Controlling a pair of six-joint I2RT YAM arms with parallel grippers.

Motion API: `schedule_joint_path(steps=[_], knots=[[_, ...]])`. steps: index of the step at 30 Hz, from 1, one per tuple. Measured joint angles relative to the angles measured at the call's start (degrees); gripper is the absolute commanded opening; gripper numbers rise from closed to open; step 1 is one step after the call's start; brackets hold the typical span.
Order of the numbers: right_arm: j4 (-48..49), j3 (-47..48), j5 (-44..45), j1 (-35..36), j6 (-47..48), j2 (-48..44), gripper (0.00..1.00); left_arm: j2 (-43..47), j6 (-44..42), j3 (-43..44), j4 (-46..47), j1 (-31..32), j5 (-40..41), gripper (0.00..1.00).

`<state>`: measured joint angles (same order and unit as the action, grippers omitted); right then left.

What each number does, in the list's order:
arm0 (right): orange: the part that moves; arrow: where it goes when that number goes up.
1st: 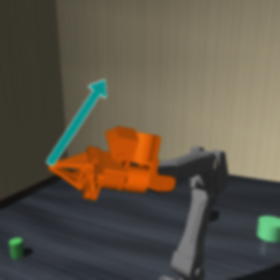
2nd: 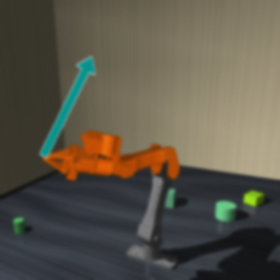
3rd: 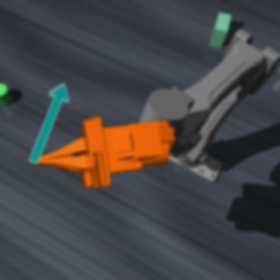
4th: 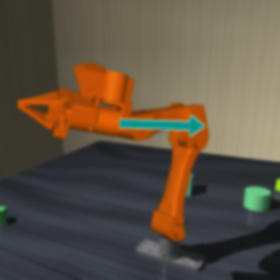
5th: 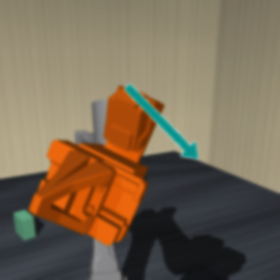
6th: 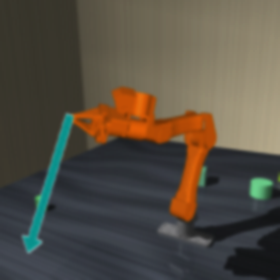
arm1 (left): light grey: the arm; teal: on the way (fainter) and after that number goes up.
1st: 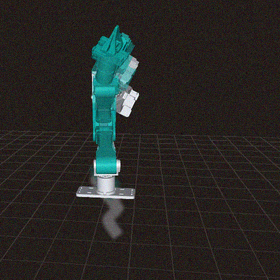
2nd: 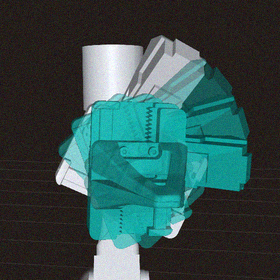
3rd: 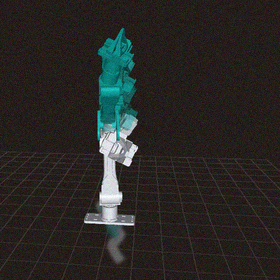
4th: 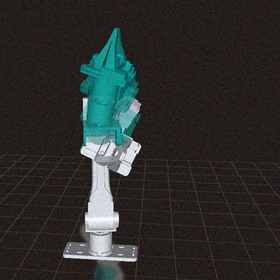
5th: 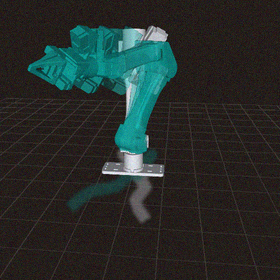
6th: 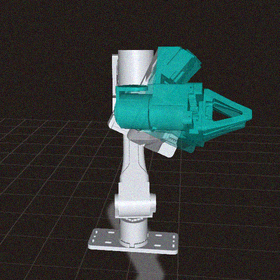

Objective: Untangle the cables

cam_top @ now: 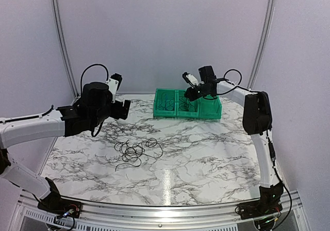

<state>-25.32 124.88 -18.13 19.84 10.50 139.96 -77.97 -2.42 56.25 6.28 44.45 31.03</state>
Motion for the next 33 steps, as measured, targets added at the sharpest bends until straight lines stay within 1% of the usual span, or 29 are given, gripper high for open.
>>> schedule_joint_path(steps=[7, 10, 12, 16, 18, 24, 28, 33], knots=[[-0.5, 0.0, 1.7, -0.2, 0.2, 0.7, 0.00, -0.5, 0.0, -0.2, 0.1, 0.0, -0.8, 0.99], [-0.5, -0.3, 1.9, -0.2, 0.5, 0.7, 0.02, -0.7, 0.0, -0.2, 0.1, 0.0, -1.5, 0.99], [-0.8, -0.7, 2.0, -0.1, 0.8, 0.7, 0.07, -0.7, 0.0, -0.2, 0.1, 0.0, -1.9, 0.99], [-1.8, -1.0, 2.1, -0.1, 1.6, 0.7, 0.22, -0.8, 0.0, -0.2, 0.0, 0.0, -2.3, 0.99], [-2.1, -1.3, 2.2, -0.1, 1.9, 0.7, 0.28, -0.8, 0.0, -0.2, 0.0, 0.0, -2.3, 0.99], [-4.2, -5.5, 3.1, -0.1, 3.1, -2.5, 0.43, -0.8, 0.0, -0.2, 0.0, 0.0, -2.3, 0.99], [-5.3, -9.7, 3.6, -0.1, 3.5, -8.9, 0.47, -0.8, 0.0, -0.2, 0.1, 0.0, -2.6, 0.99], [-5.1, -12.8, 2.3, -0.1, 3.8, -17.3, 0.48, -0.8, 0.0, -0.2, 0.1, 0.0, -2.7, 0.99]])
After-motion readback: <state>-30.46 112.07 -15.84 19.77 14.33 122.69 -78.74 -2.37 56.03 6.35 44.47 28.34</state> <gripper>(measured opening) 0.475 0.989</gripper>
